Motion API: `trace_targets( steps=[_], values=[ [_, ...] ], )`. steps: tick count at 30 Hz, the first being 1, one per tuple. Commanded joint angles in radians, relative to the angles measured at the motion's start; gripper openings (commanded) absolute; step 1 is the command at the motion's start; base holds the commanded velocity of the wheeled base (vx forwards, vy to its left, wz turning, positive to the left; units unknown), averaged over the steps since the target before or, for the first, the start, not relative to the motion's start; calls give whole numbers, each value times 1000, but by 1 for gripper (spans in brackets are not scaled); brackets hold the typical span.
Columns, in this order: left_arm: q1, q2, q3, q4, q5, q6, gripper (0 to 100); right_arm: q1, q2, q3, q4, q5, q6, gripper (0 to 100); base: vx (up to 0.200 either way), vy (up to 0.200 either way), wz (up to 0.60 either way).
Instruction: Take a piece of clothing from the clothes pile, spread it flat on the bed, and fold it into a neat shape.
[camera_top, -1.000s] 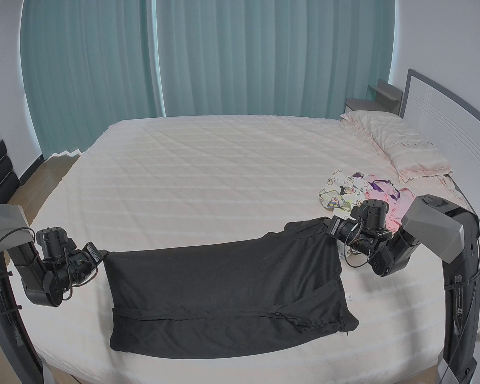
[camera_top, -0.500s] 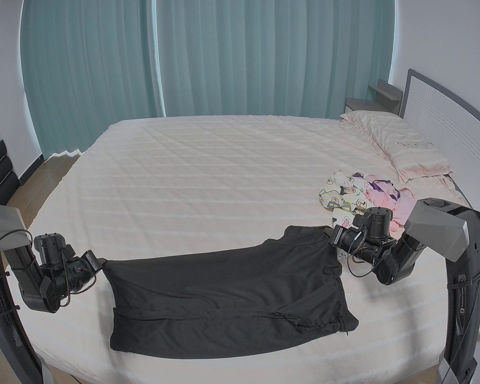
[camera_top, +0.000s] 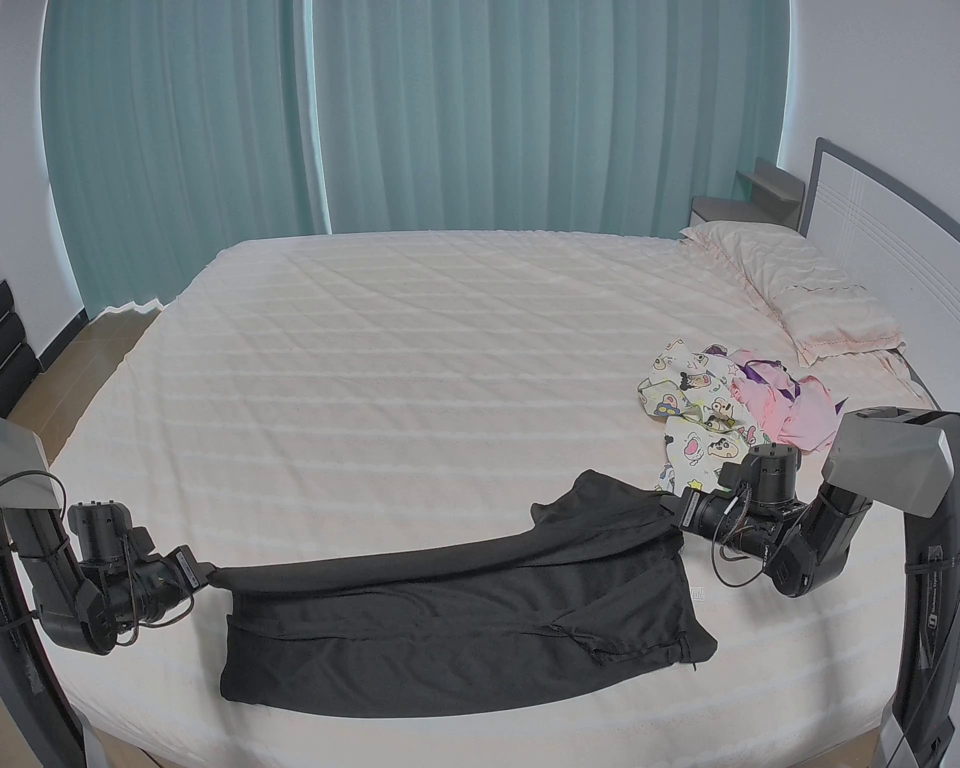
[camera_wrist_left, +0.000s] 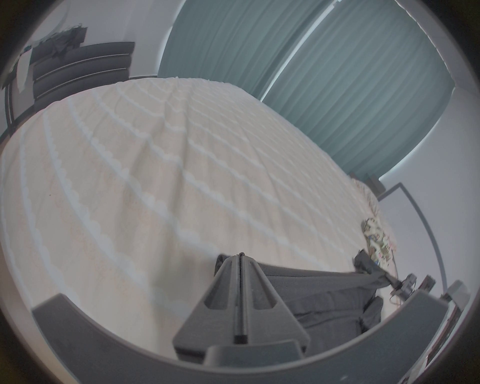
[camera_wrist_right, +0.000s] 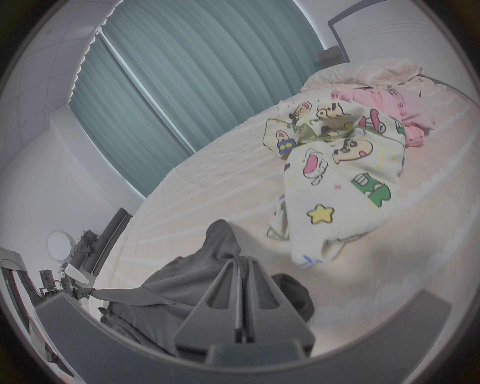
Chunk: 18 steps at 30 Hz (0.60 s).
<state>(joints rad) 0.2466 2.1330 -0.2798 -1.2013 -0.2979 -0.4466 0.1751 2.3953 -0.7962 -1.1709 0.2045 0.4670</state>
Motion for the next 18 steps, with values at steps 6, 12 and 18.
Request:
trace_targets(
  steps=[6,12,18],
  values=[
    [-4,90,76,-3,-1,83,0,-2,38,91,-7,10,-74,0,0,0,0],
    [-4,117,93,-3,-1,103,0,-2,54,114,-12,9,-91,0,0,0,0],
    [-6,119,106,-3,-1,105,0,1,58,129,-12,9,-100,0,0,0,0]
  ],
)
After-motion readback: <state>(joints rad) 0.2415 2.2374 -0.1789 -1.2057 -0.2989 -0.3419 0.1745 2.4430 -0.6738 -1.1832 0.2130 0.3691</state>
